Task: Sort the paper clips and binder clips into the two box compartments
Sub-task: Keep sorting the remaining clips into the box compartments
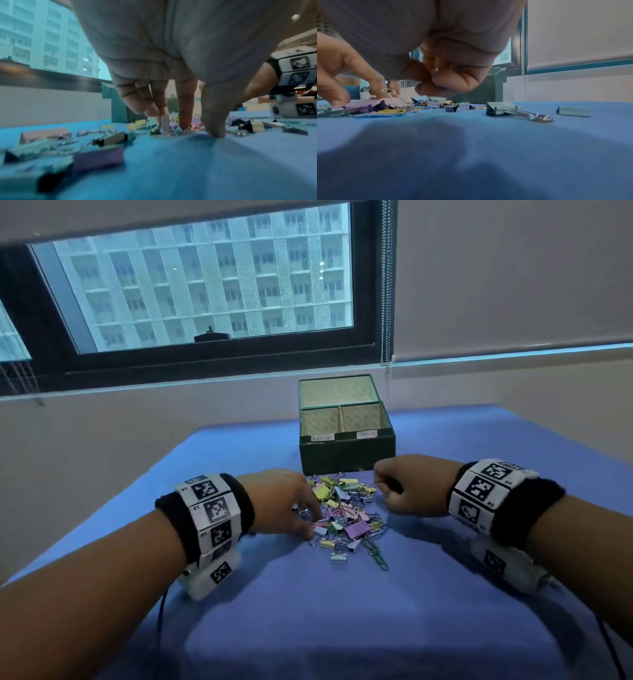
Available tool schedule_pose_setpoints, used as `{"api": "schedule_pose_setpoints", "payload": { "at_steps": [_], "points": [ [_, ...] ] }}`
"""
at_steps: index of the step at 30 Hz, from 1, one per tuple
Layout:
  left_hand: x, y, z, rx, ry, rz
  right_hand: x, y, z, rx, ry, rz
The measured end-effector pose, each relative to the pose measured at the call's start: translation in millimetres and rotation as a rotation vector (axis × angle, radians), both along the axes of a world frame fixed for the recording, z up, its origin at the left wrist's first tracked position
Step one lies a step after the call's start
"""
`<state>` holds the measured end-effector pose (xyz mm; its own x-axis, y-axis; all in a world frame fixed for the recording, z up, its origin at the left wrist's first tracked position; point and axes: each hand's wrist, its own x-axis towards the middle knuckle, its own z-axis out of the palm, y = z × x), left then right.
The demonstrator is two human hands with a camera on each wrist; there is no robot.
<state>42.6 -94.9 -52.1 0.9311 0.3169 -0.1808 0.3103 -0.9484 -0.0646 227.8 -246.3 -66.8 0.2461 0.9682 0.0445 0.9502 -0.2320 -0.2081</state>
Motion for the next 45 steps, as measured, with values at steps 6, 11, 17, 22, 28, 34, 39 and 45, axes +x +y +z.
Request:
{"api": "schedule_pose_setpoints", "payload": {
  "at_steps": [6,11,17,22,28,34,39,45],
  "points": [
    [8.9,3.6,-8.7,-0.028,-0.133,0.037,-4.9,-0.7,5.3,0.012,0.091,0.089],
    [4.3,13.5,-5.9,-0.008,-0.399,0.084,-5.4,0.7,-1.1,-0.095,-0.018,0.137],
    [7.0,21.7,-8.4,-0.010,-0.383,0.133,0.4,4.1,-9.2,-0.039,-0.052,0.071],
    [5.8,17.2,-12.0,0.010,-0.227,0.125,5.2,5.3,-6.2,0.006,-0.045,0.028],
    [8.6,20.3,-14.0,-0.040,-0.155,0.103,11.1,8.4,-5.7,0.058,-0.006,-0.027],
    [7.5,15.5,-15.2,-0.033,-0.201,0.015,6.2,4.9,-6.7,-0.051,-0.029,-0.033],
    [7.4,13.3,-15.2,-0.088,-0.179,-0.043,2.9,5.4,-0.3,-0.092,0.085,-0.039],
    [6.3,18.0,-14.6,-0.013,-0.195,0.052,2.5,6.5,-1.2,-0.096,0.073,-0.049]
  ]
}}
